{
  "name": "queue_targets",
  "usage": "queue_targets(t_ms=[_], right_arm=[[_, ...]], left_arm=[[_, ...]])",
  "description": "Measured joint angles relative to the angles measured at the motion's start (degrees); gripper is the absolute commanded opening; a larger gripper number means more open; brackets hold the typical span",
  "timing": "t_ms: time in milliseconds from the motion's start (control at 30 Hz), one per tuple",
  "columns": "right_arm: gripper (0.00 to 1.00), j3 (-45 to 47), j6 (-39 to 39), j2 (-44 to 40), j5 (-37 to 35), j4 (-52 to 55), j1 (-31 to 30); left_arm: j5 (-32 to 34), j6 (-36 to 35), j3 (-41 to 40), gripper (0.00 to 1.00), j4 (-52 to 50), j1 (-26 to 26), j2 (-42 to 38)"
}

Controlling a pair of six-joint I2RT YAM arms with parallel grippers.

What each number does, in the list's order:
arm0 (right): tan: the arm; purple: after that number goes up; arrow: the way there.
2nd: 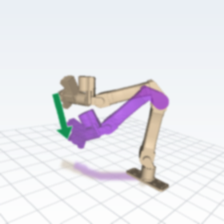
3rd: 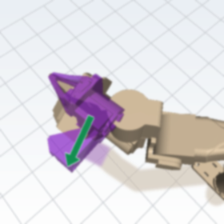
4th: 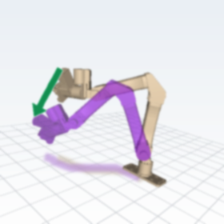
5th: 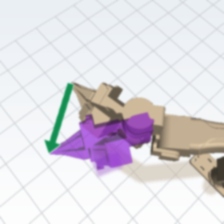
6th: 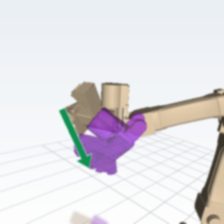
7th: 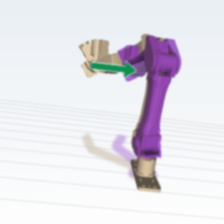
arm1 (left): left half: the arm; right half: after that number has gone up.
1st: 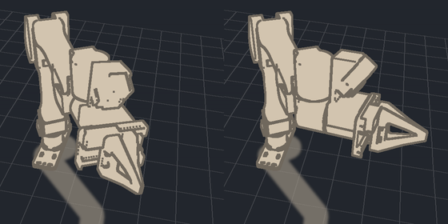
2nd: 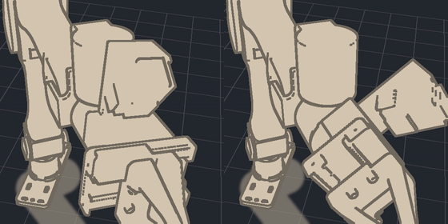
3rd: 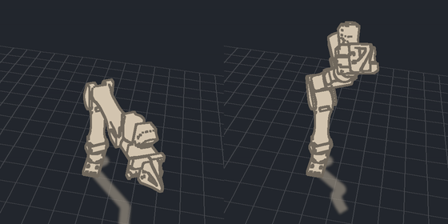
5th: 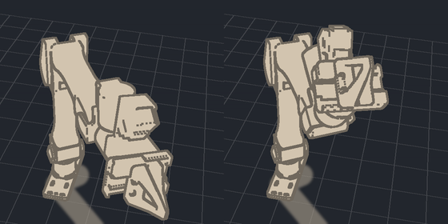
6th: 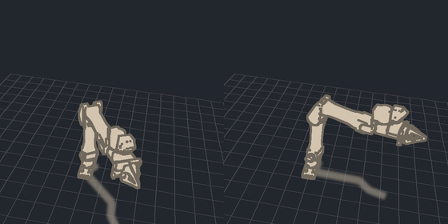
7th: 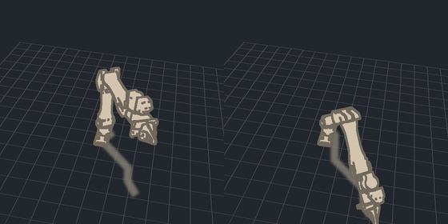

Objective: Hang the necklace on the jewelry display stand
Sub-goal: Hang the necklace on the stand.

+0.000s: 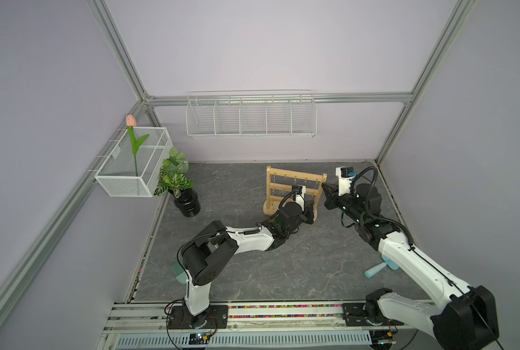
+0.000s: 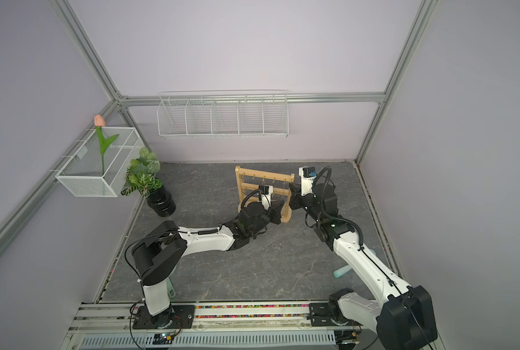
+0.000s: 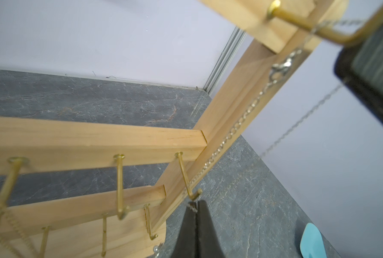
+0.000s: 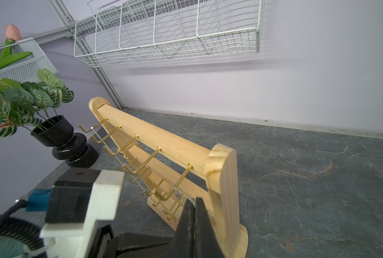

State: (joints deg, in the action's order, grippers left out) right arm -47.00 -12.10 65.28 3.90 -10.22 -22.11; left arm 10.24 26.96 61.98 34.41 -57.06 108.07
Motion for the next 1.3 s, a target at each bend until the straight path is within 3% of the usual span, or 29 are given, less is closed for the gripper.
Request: queue_targets(t_ms=[600,1300], right_arm=[[0.07,2.16,-1.42,0.55,0.46,-0.42,0.0],[0.07,2.36,-1.6,2.16,0.42,-1.36,0.0]], left_arm=[[4.94,-0.09,-0.66,0.0,-3.19,0.0,0.04],[6.29,-0.72,2.1,0.0,-3.96,0.0,2.01]])
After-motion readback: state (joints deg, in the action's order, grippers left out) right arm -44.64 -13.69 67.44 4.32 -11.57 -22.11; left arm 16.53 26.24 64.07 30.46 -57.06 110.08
